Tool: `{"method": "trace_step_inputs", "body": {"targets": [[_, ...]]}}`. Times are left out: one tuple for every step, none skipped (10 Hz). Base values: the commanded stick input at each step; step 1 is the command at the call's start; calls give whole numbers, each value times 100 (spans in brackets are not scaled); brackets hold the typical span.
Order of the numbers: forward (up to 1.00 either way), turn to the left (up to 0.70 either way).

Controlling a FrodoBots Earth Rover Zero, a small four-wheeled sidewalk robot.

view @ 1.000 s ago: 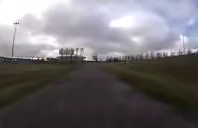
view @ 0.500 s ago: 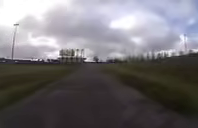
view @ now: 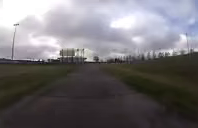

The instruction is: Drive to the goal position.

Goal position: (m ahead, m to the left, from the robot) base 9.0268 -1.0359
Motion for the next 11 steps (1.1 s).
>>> {"method": "trace_step_inputs", "body": {"targets": [[100,0],[100,0],[100,0],[100,0],[100,0],[100,0],[100,0],[100,0],[100,0],[100,0],[100,0]]}}
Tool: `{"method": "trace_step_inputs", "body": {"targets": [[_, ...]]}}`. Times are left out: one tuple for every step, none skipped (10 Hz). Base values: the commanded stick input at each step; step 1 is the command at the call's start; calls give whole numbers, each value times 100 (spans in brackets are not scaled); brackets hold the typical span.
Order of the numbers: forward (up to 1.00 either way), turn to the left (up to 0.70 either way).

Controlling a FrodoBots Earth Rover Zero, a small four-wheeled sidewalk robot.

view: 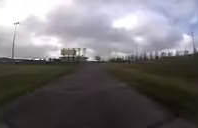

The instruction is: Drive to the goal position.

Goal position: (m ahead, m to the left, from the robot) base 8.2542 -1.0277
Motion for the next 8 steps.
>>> {"method": "trace_step_inputs", "body": {"targets": [[100,0],[100,0],[100,0],[100,0],[100,0],[100,0],[100,0],[100,0]]}}
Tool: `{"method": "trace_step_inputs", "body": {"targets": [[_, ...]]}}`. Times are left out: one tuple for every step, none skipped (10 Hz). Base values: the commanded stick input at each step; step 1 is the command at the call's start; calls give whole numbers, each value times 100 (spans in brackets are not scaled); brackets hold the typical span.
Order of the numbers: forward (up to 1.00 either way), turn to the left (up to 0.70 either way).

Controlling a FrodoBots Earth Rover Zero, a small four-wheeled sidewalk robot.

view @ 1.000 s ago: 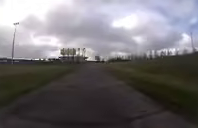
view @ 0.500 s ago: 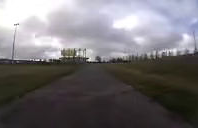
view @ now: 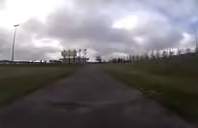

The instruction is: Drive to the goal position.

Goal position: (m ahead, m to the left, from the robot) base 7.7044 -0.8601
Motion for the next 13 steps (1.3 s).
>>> {"method": "trace_step_inputs", "body": {"targets": [[100,0],[100,0],[100,0],[100,0],[59,0],[0,0],[0,0],[0,0],[0,0],[0,0],[0,0],[0,0],[0,0]]}}
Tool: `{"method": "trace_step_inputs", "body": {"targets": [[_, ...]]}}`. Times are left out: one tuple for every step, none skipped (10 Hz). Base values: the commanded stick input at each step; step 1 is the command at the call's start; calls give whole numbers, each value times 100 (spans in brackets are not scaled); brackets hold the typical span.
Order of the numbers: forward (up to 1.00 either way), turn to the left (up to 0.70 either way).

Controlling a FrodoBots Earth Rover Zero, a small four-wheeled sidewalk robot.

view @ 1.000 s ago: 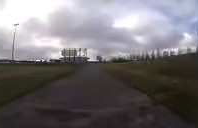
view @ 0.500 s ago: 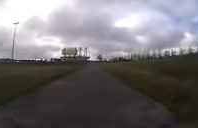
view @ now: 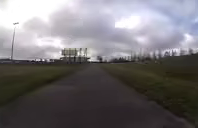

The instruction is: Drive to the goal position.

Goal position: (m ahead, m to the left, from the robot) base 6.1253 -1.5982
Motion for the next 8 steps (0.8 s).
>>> {"method": "trace_step_inputs", "body": {"targets": [[0,0],[48,0],[100,0],[100,0],[100,0],[100,0],[100,-10],[100,-35]]}}
